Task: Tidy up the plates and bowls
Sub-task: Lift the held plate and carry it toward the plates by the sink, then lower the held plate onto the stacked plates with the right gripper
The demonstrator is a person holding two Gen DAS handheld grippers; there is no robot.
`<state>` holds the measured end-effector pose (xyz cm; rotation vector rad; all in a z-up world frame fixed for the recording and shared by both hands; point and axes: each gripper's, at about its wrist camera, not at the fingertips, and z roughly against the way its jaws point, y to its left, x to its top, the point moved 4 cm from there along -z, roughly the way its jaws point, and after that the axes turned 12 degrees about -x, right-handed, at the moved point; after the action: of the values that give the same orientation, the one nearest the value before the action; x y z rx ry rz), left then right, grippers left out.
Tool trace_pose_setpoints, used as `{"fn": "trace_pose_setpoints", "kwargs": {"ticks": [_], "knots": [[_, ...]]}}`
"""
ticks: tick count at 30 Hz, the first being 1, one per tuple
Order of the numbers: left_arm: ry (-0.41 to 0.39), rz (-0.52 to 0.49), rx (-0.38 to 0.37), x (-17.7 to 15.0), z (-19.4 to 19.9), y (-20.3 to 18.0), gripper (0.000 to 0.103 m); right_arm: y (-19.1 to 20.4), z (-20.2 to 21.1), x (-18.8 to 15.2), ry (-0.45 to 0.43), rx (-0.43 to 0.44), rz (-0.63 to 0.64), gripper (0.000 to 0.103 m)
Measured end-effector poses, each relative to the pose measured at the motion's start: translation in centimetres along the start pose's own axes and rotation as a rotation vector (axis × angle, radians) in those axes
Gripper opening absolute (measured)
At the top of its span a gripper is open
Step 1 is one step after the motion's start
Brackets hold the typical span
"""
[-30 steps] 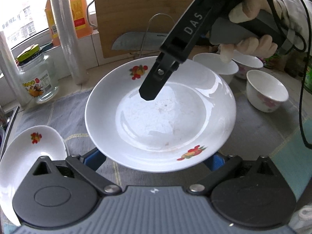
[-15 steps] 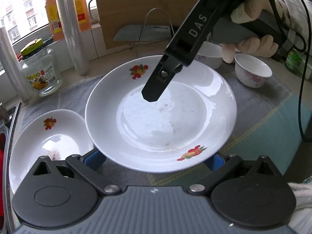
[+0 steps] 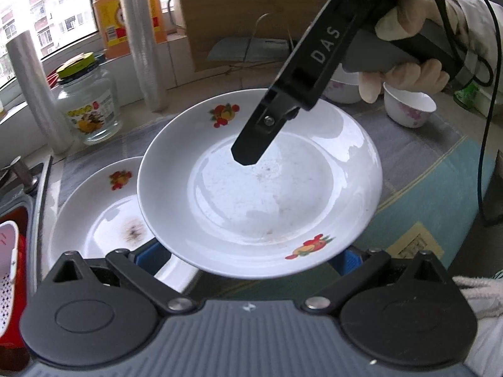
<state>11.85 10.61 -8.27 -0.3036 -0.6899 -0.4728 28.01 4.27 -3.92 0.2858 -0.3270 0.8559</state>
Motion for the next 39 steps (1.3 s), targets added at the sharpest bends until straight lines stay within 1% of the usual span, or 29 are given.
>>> {"fn": "trace_pose_setpoints", "kwargs": {"ticks": [16, 26, 39], "knots": [[0.009, 0.034, 0.047, -2.2, 2.9, 5.1, 0.102, 4.7, -3.0, 4.7, -0.01, 0.041, 0.046, 0.103], [0.024, 0.044, 0.058, -2.6, 2.8, 7.4, 0.102, 5.5, -4.5, 6.3, -0.002, 0.05, 0.045, 0.103], [0.036, 0.065, 0.025, -2.6, 2.0, 8.8, 0.102, 5.2, -5.8, 7.0, 0.018, 0.033, 0.028, 0.103]]}}
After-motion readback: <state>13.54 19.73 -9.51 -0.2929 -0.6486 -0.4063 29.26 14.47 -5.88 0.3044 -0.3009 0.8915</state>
